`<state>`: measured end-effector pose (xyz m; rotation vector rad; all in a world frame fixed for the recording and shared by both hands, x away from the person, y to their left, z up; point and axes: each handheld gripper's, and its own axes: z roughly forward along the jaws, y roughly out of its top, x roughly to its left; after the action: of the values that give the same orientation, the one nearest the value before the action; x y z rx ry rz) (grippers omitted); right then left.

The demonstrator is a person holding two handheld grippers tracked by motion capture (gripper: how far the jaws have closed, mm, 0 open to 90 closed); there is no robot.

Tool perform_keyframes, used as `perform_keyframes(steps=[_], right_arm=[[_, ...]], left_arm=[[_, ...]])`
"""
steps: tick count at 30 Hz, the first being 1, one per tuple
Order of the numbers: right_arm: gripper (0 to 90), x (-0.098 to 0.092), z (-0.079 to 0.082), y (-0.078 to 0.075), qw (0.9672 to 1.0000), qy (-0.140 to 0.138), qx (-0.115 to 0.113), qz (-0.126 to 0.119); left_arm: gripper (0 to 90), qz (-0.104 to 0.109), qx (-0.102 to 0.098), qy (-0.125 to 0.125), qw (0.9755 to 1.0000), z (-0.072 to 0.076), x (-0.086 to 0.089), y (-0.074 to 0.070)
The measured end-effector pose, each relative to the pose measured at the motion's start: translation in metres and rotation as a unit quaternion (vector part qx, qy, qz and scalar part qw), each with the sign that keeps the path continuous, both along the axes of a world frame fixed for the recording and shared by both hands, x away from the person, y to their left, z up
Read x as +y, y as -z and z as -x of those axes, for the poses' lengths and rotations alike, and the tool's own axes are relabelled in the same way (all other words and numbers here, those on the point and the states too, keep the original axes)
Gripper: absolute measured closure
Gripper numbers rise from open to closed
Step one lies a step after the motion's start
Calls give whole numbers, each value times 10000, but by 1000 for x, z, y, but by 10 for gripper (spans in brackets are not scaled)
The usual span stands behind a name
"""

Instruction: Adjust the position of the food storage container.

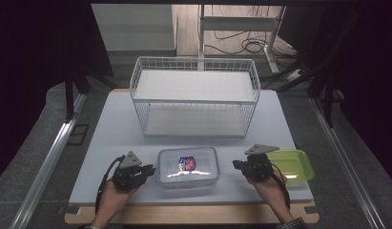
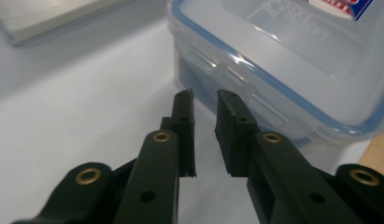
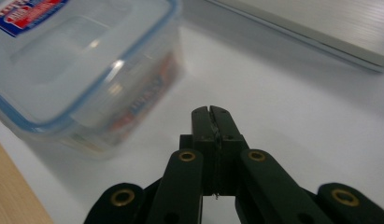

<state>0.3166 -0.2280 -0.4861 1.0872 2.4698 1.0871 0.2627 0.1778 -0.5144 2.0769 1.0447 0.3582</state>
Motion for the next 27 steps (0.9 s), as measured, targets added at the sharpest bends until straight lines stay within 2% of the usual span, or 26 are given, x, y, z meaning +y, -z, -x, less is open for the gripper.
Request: perform_keyframes(steps=[1, 2, 7, 10, 14, 19, 21, 22, 24, 25, 26, 27], right_arm=[[891, 5, -1, 0, 10000, -32, 29, -2], [890, 10, -2, 1, 10000, -85, 30, 18], [890, 30, -6, 4, 9996, -260, 22, 144], [889, 32, -5, 5, 9994, -302, 29, 171], [890, 29, -1, 4, 9993, -214, 21, 314], [890, 24, 4, 3, 9991, -182, 13, 378], [890, 22, 6, 4, 9988, -153, -8, 475], [889, 19, 7, 4, 9984, -139, -23, 547], [886, 18, 7, 5, 9984, -143, -19, 547], [832, 15, 7, 4, 9986, -101, -43, 523], [832, 15, 7, 4, 9986, -101, -43, 523], [785, 13, 7, 2, 9986, -40, -123, 510]], left_arm=[[812, 0, 0, 0, 10000, 0, 0, 0], [817, -133, -17, -49, 9999, -4, -3, 0], [819, -12, 78, -73, 9999, -13, -6, 1], [818, 7, 78, -63, 9999, -16, -9, 1], [825, -29, 69, -56, 10000, -22, -15, 1], [840, 21, 74, 39, 10000, -28, -23, 1], [842, 60, 105, 90, 9999, -28, -27, 2], [837, -6, 107, 162, 9998, -26, -31, 3], [825, -77, 88, 145, 9998, -26, -32, 2], [771, -103, 77, 123, 9998, -25, -31, 2], [771, -100, 79, 111, 9999, -25, -30, 1], [673, 17, 116, -6, 9999, -25, -26, 1]])
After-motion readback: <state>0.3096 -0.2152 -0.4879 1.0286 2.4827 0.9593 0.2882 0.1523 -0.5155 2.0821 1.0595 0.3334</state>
